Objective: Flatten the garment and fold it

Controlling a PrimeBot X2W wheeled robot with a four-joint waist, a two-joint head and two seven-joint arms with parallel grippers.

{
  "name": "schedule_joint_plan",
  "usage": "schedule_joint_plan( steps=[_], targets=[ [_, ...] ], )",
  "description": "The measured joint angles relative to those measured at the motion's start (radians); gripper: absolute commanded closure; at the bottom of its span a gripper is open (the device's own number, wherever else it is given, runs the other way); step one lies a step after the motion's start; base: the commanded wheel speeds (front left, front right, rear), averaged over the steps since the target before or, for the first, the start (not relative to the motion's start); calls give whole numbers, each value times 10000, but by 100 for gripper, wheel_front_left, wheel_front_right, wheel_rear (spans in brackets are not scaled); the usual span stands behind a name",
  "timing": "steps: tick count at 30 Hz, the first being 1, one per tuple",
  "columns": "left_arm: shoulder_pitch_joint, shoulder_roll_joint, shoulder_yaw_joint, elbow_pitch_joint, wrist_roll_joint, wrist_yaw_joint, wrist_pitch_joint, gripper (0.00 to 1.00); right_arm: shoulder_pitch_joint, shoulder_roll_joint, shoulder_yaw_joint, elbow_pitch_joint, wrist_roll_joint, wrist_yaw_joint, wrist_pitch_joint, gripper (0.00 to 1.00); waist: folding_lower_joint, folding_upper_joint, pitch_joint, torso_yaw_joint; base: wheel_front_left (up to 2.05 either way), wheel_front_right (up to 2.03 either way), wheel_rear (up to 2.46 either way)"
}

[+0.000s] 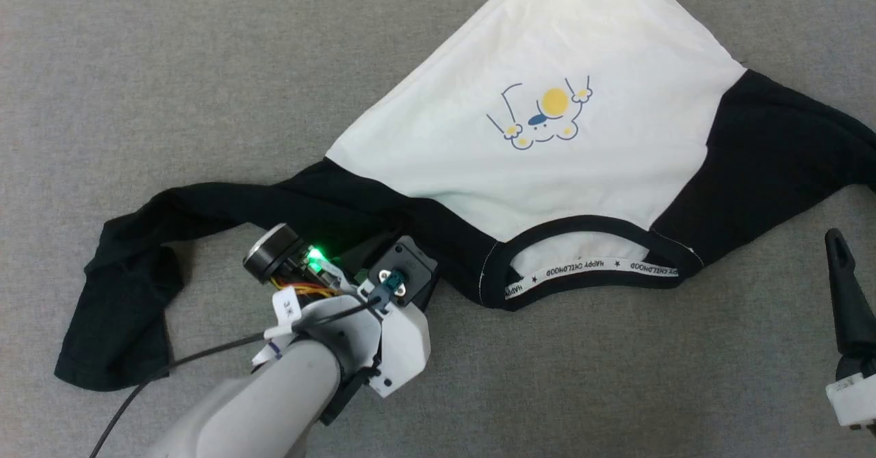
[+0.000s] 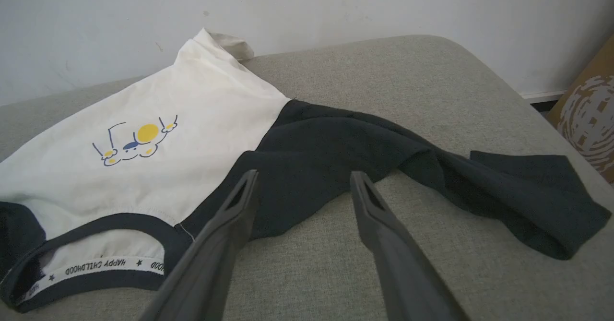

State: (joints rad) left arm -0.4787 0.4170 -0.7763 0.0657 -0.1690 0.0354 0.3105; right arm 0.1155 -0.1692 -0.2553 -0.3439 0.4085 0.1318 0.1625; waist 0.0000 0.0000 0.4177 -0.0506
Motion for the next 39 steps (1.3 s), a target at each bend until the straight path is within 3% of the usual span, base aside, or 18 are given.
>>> schedule_joint_plan(
  steps=[1, 2, 3, 6, 11, 17, 22, 39],
  targets=[
    [-65, -73, -6, 123, -44, -50, 2, 0, -46, -19, 2, 17, 17, 0, -2, 0, 0, 0, 25, -23, 0, 0, 0],
    [-136, -127, 0, 219, -107, -82, -4, 82, -77, -44, 4, 27, 40, -2, -4, 0, -1, 0, 44, -41, 0, 0, 0],
    [-176, -178, 15, 295, -188, -94, -38, 100, -92, -63, 10, 36, 54, -2, -4, 0, -1, 0, 54, -59, 0, 0, 0],
    [-152, -368, 159, 454, -376, -6, -389, 100, -102, -79, 42, 84, 59, 0, -36, 0, 0, 0, 21, -86, 0, 0, 0],
    [595, -491, 738, 374, -924, 729, -1269, 100, -125, -259, 88, 165, 188, -2, 163, 0, 2, 1, -193, -80, 0, 0, 0],
    [1550, -318, 1114, -385, -1216, 1354, -1751, 100, -89, -1129, 523, 648, 644, -2, 1814, 0, 1, 1, -490, 6, 0, 0, 0],
    [1656, -318, 1095, -817, -1233, 1419, -1787, 100, -234, -1524, 794, 1068, 989, -2, 2602, 0, 1, 0, -471, 192, 0, 0, 0],
    [1244, -757, 665, -899, -1108, 1432, -1808, 100, -1784, -2265, 1396, 2568, 1149, -2, 2767, 0, 1, 0, 471, 741, 0, 0, 0]
  ],
)
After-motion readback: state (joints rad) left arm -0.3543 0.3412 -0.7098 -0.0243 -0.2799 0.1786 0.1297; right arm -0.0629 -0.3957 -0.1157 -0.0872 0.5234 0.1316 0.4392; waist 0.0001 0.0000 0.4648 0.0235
